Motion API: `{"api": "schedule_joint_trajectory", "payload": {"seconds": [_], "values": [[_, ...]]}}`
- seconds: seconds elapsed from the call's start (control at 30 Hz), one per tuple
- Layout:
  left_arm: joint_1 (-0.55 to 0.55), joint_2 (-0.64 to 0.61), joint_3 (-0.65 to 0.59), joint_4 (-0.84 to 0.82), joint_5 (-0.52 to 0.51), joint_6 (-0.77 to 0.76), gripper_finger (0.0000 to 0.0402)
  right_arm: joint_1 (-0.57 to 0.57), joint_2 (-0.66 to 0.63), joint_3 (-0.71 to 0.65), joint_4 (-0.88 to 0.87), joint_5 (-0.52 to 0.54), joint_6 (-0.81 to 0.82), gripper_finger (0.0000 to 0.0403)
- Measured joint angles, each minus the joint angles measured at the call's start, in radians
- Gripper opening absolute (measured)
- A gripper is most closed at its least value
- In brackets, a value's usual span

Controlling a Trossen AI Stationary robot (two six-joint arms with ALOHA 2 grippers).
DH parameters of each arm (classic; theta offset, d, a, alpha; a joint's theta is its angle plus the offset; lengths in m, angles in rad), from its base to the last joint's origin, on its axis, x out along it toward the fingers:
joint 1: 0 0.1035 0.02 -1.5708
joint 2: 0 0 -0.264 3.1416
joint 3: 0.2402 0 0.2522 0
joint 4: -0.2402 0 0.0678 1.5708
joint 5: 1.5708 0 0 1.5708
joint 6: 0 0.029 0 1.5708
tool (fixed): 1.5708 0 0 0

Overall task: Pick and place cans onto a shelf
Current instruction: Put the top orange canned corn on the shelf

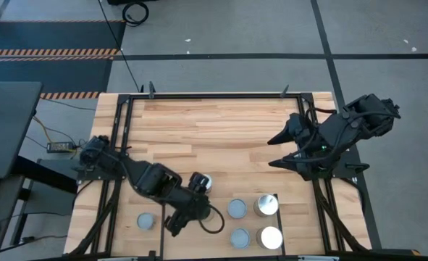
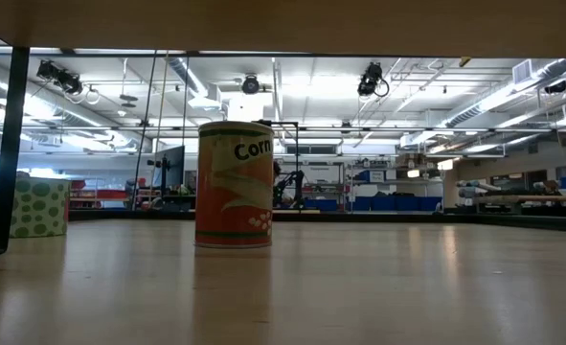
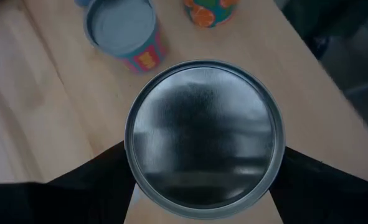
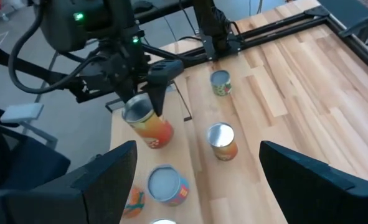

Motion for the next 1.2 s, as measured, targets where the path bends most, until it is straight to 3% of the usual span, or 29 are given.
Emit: {"api": "schedule_joint_trajectory", "payload": {"seconds": [0.2, 0.5, 0.67, 1.2], "values": [[0.040, 0.001, 0.000, 0.017, 0.021, 0.276, 0.0307, 0.000, 0.000, 0.000, -0.004, -0.002, 0.020, 0.0346], [0.064, 0.013, -0.001, 0.092, 0.112, 0.424, 0.0310, -0.010, 0.000, 0.000, -0.005, -0.001, 0.028, 0.0346], [0.069, 0.030, 0.001, 0.090, 0.173, 0.414, 0.0312, -0.010, 0.000, 0.000, -0.005, -0.001, 0.027, 0.0346], [0.067, 0.054, -0.001, 0.058, 0.129, 0.283, 0.0314, -0.010, 0.000, 0.000, -0.005, -0.044, 0.050, 0.0346]]}}
